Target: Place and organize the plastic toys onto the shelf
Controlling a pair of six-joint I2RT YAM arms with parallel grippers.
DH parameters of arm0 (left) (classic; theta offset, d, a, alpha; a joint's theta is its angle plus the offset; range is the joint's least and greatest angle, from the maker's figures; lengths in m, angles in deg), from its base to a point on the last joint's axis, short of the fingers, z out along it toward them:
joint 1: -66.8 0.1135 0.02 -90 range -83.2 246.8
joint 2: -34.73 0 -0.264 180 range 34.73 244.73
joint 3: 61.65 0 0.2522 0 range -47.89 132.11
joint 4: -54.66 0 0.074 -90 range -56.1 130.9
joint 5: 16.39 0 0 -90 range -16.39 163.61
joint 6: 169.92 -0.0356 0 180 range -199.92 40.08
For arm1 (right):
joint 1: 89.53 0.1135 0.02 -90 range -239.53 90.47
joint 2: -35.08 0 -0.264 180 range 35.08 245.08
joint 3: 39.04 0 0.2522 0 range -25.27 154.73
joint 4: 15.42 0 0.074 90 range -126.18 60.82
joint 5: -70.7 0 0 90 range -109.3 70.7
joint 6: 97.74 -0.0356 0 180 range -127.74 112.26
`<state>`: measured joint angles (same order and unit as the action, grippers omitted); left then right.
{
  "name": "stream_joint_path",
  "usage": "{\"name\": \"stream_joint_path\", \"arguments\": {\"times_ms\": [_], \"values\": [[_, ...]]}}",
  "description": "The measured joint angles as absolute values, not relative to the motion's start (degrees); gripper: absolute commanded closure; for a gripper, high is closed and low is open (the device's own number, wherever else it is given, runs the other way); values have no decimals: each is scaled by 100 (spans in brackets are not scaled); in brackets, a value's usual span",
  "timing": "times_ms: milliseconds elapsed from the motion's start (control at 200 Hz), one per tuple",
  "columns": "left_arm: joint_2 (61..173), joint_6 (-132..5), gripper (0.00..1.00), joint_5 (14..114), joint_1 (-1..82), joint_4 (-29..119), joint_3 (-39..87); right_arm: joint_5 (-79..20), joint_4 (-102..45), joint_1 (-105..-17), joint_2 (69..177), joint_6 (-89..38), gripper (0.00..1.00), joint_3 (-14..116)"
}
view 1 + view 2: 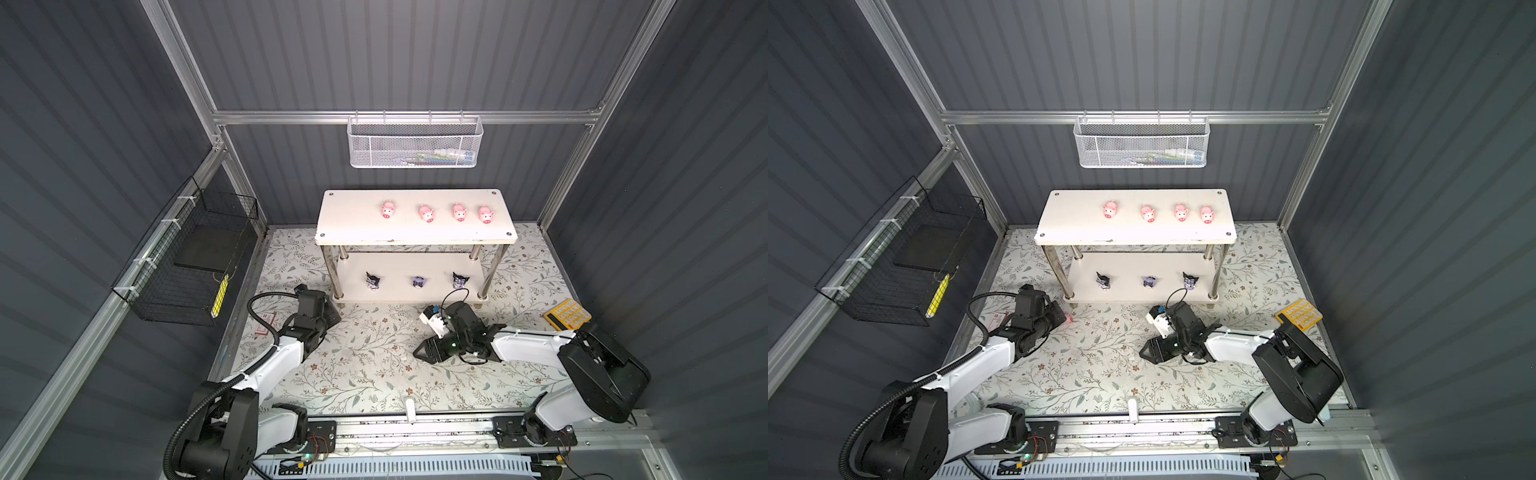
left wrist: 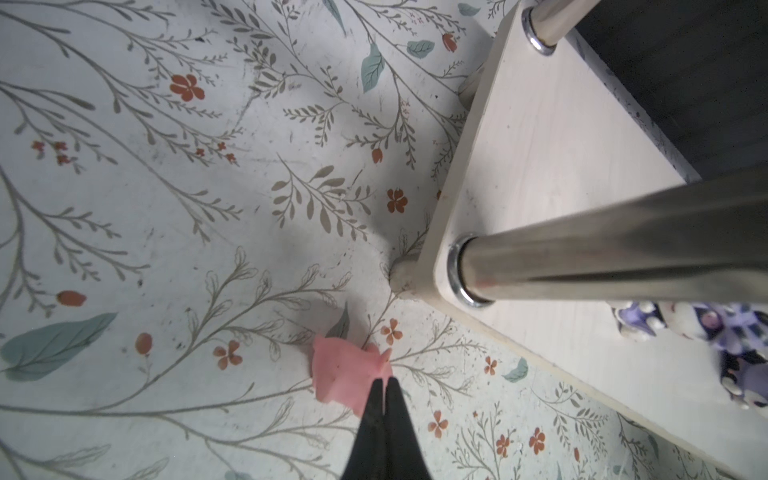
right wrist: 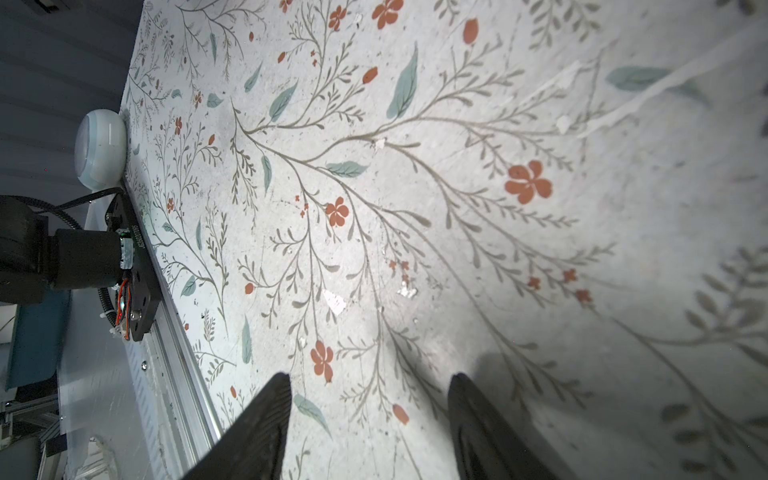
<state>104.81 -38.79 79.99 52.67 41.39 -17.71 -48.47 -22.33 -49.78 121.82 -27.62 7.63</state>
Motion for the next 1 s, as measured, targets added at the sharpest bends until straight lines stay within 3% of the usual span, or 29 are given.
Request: {"name": "stream_joint_path", "arguments": {"times_ms": [625,995], "values": [[11340,-3890,100,7996,5323,4961,-1916,-4847,-2233,-4978,12182,-2760,38,763],[11034,-3871,100,7950,5334,5273,-2318,-4849,-2235,-4978,12182,-2721,38,763]]}}
